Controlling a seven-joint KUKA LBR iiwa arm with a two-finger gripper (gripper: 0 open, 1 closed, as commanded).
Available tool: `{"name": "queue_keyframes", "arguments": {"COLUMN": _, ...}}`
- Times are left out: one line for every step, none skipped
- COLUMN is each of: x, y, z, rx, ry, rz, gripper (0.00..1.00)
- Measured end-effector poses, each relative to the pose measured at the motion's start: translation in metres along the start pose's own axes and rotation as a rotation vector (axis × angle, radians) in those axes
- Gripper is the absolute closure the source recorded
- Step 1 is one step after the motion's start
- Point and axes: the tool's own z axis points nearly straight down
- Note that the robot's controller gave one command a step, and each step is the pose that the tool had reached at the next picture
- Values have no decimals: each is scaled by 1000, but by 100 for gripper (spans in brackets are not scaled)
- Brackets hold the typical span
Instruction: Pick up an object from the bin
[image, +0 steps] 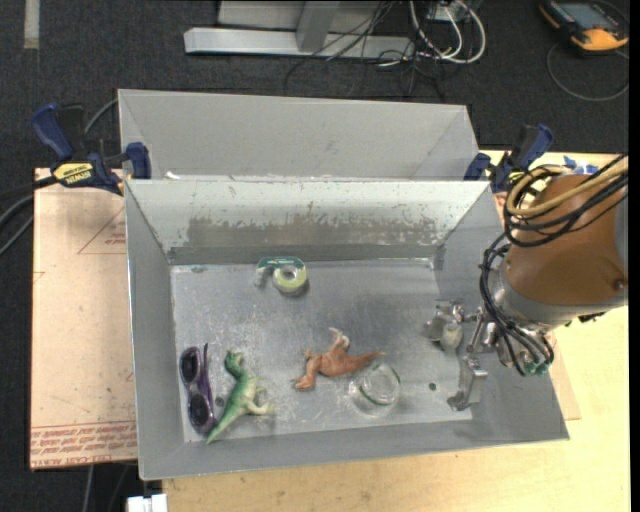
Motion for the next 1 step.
{"name": "queue_keyframes", "arguments": {"x": 3, "y": 29, "z": 80, "rx": -1, "ry": 0, "rz": -40, "gripper": 0}}
